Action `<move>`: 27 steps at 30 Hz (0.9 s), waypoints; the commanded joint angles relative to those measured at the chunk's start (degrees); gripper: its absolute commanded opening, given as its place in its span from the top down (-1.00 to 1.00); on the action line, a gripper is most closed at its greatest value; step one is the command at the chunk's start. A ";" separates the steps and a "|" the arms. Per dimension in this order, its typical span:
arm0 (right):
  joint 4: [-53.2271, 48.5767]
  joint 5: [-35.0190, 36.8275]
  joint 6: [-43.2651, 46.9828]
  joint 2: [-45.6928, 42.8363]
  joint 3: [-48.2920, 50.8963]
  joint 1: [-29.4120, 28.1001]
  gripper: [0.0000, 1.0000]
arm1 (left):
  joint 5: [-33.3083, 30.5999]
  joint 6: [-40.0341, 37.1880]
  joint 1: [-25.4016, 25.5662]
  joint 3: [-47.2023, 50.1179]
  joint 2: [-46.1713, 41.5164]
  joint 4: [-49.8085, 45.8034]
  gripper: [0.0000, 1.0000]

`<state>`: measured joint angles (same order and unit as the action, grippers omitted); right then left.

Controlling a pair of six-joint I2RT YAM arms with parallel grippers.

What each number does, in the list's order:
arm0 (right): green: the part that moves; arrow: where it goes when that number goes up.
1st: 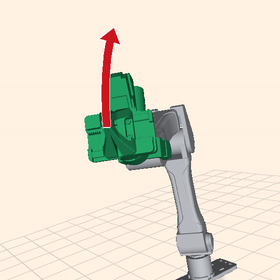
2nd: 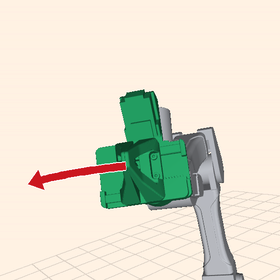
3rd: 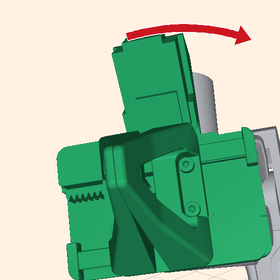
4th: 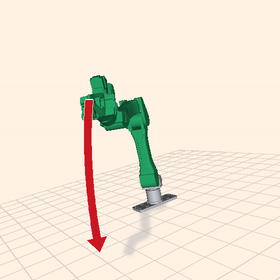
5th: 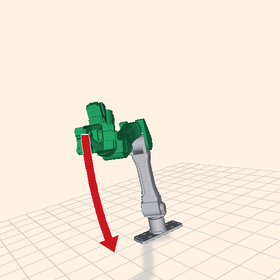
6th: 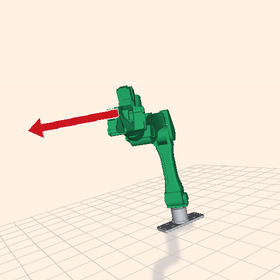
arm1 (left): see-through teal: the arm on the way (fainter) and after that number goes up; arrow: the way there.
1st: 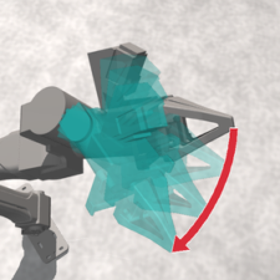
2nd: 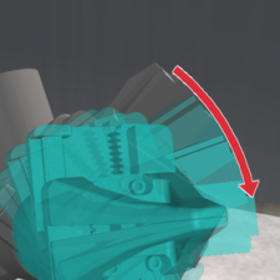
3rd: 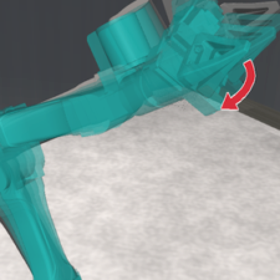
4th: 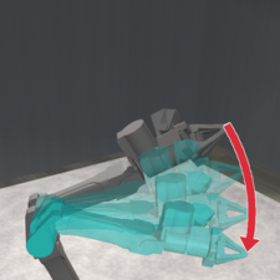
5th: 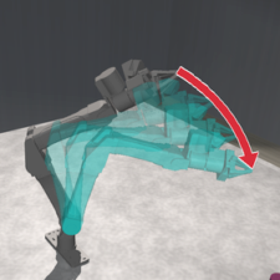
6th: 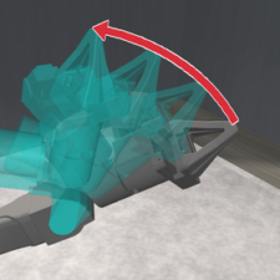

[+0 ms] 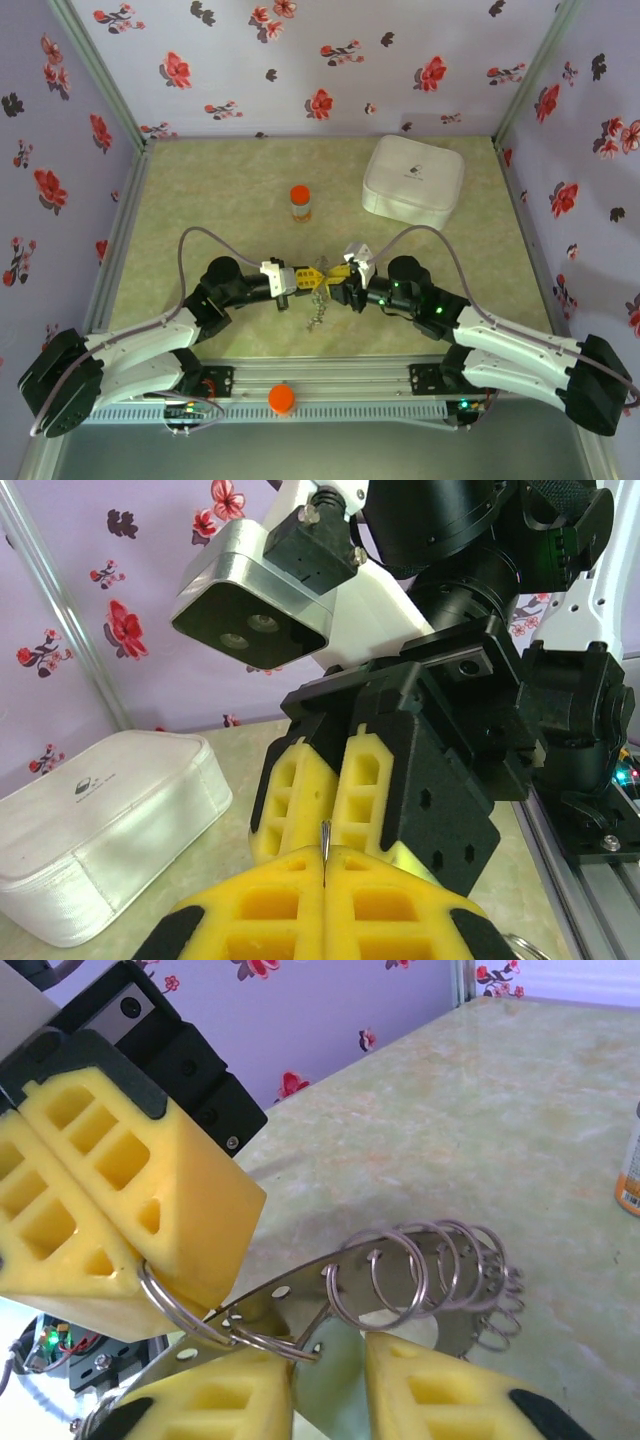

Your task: Put the keys on the keyring

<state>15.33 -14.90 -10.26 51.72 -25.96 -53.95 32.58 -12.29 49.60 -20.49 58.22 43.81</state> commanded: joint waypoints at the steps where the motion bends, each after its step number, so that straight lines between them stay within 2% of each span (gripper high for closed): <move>1: 1.62 1.34 2.03 0.09 0.90 -0.37 0.59 | 0.77 0.69 -0.12 -0.51 -0.47 4.09 1.00; 9: -0.12 2.08 3.50 0.24 0.76 -0.41 0.73 | 0.78 1.23 -0.11 -0.58 -0.21 4.55 1.00; 13: 0.79 1.90 3.40 1.20 0.87 -0.69 0.46 | 0.77 1.65 -0.12 -0.60 -0.03 5.01 1.00; 16: 1.95 1.73 3.71 2.40 0.91 -0.93 0.45 | 0.76 1.74 -0.17 -0.61 0.01 5.13 1.00; 24: 3.30 4.68 4.11 1.26 1.94 -1.19 0.68 | 0.06 1.39 -0.12 -0.56 -0.29 4.88 1.00; 27: 3.08 6.87 4.11 -1.19 2.74 -1.20 0.91 | -0.25 1.38 -0.06 -0.60 -0.21 4.83 1.00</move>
<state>16.88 -11.79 -6.42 52.80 -24.40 -54.87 32.05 -11.44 49.58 -20.49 58.24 44.58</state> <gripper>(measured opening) 0.065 0.061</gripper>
